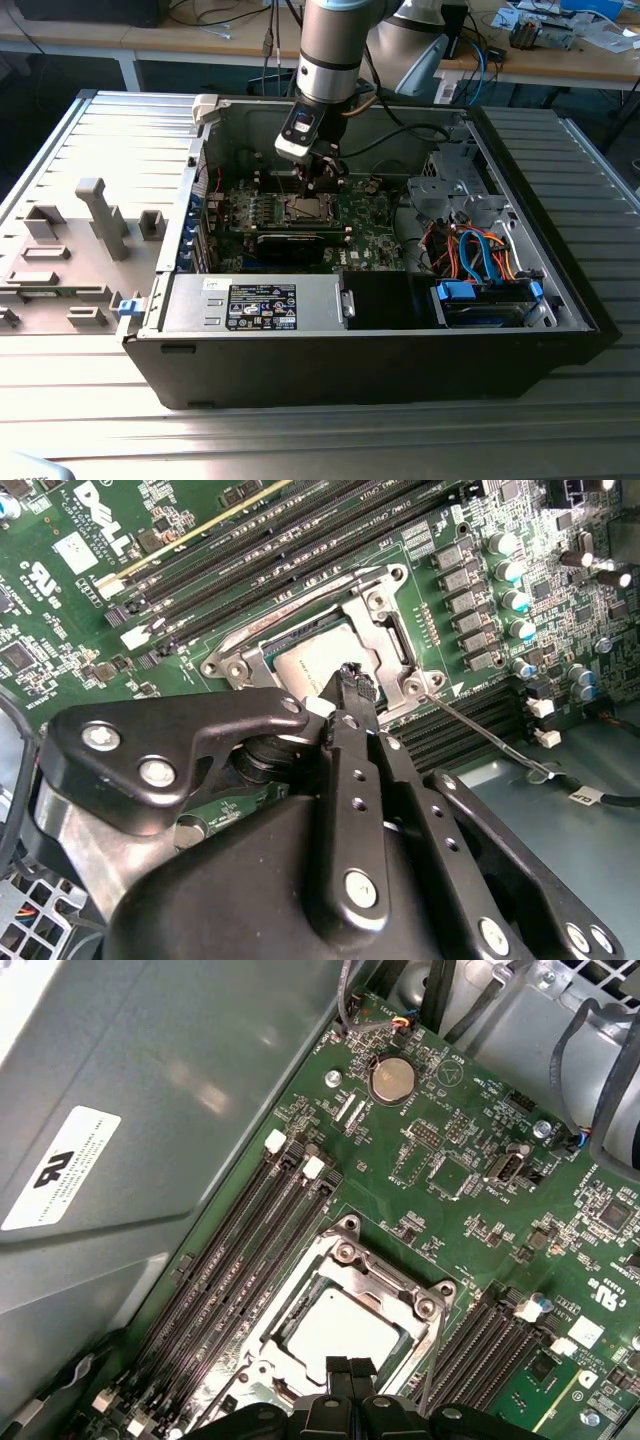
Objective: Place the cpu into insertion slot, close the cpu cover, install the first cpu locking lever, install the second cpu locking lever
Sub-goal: 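Install the first cpu locking lever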
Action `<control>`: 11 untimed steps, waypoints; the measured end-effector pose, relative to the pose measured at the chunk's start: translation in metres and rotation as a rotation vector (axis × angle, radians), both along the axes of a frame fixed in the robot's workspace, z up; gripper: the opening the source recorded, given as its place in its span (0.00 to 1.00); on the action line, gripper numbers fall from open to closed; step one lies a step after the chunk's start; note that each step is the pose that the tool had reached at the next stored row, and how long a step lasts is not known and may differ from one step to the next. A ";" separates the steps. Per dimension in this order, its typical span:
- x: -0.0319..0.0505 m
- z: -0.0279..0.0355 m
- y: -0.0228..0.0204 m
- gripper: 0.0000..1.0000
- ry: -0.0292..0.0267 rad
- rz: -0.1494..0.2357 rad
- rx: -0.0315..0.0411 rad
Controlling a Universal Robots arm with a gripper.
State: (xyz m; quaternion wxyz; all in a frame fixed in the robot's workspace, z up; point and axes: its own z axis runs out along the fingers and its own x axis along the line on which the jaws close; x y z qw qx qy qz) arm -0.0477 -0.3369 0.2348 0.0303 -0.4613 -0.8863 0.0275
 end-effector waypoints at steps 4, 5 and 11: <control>0.0000 0.0000 0.0000 0.11 0.0000 0.007 0.0000; 0.0000 0.0000 0.0000 0.11 0.0000 0.008 -0.0001; 0.0000 0.0000 0.0000 0.11 0.0000 0.020 -0.0001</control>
